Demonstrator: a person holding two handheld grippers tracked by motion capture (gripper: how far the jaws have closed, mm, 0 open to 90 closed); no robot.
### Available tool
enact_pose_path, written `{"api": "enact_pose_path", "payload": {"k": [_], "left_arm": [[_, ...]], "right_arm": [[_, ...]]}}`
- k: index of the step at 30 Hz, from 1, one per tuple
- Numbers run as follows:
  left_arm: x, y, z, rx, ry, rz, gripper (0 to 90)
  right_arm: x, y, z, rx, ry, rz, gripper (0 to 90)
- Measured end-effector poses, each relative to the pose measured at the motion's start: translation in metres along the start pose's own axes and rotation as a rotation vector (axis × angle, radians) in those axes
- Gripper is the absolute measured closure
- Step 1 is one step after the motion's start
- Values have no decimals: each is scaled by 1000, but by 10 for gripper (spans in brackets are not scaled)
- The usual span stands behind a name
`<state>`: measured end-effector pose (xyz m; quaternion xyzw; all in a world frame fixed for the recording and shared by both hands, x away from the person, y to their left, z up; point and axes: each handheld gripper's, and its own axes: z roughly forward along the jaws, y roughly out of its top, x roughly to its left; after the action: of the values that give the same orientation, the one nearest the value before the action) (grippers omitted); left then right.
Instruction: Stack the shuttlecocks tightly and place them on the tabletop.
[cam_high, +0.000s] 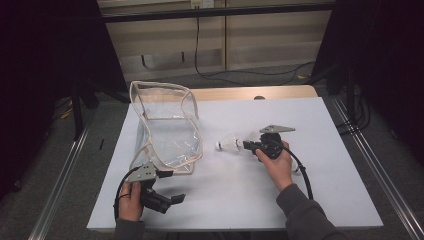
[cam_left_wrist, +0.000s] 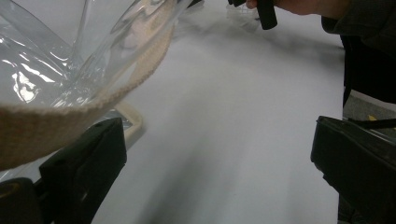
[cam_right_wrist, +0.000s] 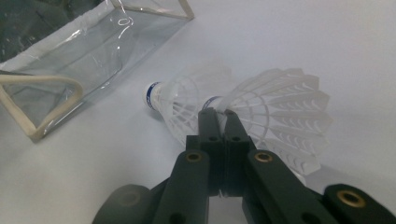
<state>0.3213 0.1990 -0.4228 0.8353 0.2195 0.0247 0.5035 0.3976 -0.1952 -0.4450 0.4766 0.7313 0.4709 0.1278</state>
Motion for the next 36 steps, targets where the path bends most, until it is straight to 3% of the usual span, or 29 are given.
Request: {"api": "enact_pose_path", "payload": {"k": [13, 36], "left_arm": [[0, 0, 0, -1, -2, -1, 35], [1, 0, 1, 0, -2, 0, 35]], "right_arm": [[4, 5, 4, -9, 65, 0, 896], [8, 6, 15, 12, 85, -18, 892]]}}
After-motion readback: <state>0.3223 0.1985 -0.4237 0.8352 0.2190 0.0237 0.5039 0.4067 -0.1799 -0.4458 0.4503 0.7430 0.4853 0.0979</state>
